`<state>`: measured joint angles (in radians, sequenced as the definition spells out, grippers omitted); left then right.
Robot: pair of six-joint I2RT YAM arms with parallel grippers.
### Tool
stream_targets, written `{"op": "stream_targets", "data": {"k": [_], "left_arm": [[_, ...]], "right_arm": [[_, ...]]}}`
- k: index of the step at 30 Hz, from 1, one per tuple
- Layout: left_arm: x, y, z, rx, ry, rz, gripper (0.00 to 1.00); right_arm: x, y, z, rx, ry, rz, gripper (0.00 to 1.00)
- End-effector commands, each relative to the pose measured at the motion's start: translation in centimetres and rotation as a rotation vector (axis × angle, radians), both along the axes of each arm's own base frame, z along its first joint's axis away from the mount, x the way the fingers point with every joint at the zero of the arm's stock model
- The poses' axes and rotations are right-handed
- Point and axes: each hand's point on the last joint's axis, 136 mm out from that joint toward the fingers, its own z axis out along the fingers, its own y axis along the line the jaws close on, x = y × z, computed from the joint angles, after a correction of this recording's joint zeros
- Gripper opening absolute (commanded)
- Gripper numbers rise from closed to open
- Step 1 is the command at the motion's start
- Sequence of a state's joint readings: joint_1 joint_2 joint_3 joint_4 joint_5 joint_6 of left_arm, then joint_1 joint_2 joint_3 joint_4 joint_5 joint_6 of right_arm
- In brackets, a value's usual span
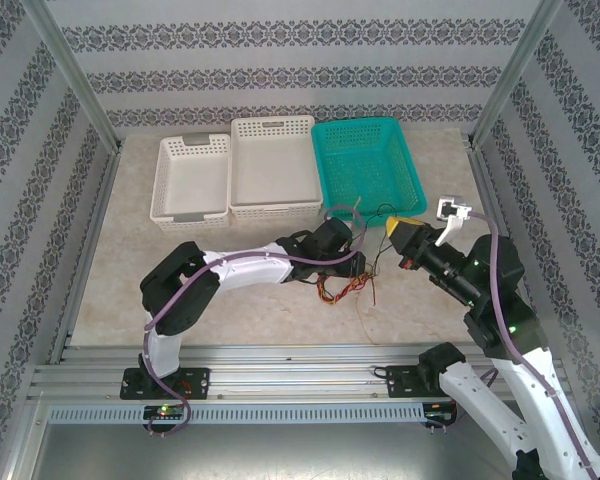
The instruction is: Untangle the cables
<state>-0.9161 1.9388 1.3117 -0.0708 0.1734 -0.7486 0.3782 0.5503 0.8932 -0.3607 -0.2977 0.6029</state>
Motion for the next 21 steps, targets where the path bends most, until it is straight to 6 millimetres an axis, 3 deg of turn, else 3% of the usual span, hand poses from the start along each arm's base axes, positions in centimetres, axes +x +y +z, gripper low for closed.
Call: {"op": "stream_targets", "data": {"k": [1, 5, 12, 17, 21], "left_arm": [[1.7, 0.8, 0.3, 0.005, -0.013, 0.046, 0.33], [2.4, 1.4, 0.5, -0.013, -0.009, 0.07, 0.01], [3.0, 4.3, 2.3, -0.056, -0.019, 0.121, 0.0], [2.3, 8.8, 5.1, -0.081, -0.033, 0.165, 0.0], [1.2, 13.9, 7.4, -0.053, -0.049, 0.215, 0.0]], "right_arm": [[-1.1, 0.5, 2.1, 0.043, -0.059, 0.044, 0.0], [-1.2, 0.4, 2.1, 0.042, -0.059, 0.04, 0.0], [-1.0, -1.6, 1.6, 0.007, -0.054, -0.072, 0.0], [0.1, -4.8, 0.1, -0.058, -0.003, -0.27, 0.0], [0.7, -6.8, -0.9, -0.1, 0.027, -0.384, 0.0]]}}
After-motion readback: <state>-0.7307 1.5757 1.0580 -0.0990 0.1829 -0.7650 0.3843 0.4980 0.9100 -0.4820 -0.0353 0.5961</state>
